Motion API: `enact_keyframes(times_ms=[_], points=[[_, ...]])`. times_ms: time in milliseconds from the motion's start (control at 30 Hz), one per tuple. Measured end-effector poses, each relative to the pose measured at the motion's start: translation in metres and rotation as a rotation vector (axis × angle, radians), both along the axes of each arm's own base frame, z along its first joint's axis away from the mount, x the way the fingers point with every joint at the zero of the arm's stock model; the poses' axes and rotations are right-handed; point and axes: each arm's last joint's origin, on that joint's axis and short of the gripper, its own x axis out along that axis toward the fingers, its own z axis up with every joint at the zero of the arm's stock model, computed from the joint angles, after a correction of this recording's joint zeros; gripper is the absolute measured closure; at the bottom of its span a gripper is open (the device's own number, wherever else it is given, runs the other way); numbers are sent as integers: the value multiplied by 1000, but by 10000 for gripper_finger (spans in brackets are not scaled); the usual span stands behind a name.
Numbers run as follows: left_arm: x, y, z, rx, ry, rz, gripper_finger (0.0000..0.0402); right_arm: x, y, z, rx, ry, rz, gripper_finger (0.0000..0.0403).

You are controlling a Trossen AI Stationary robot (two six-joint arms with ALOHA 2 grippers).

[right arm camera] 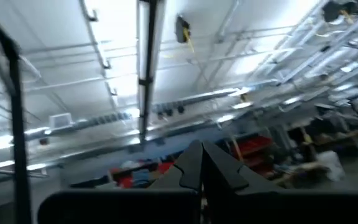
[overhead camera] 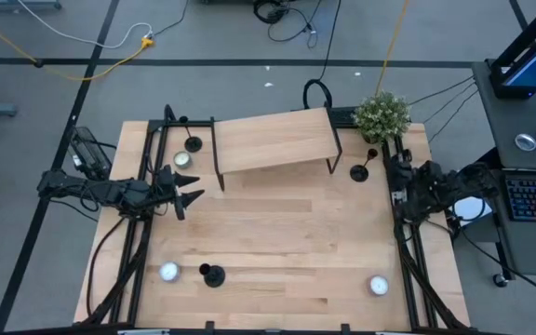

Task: Pick & Place candle stick holders
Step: Put the top right candle holder on the shelf

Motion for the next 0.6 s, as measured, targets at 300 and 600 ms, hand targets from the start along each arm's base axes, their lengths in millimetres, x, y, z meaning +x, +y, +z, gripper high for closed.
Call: enact_keyframes(times_ms=[300,600], points=[[0,1,0,1,-6,25,158,9,-2,46,50,281,-177,403],[0,1,1,-26,-18,29,158,31,-1,90,154,587,-492,403]])
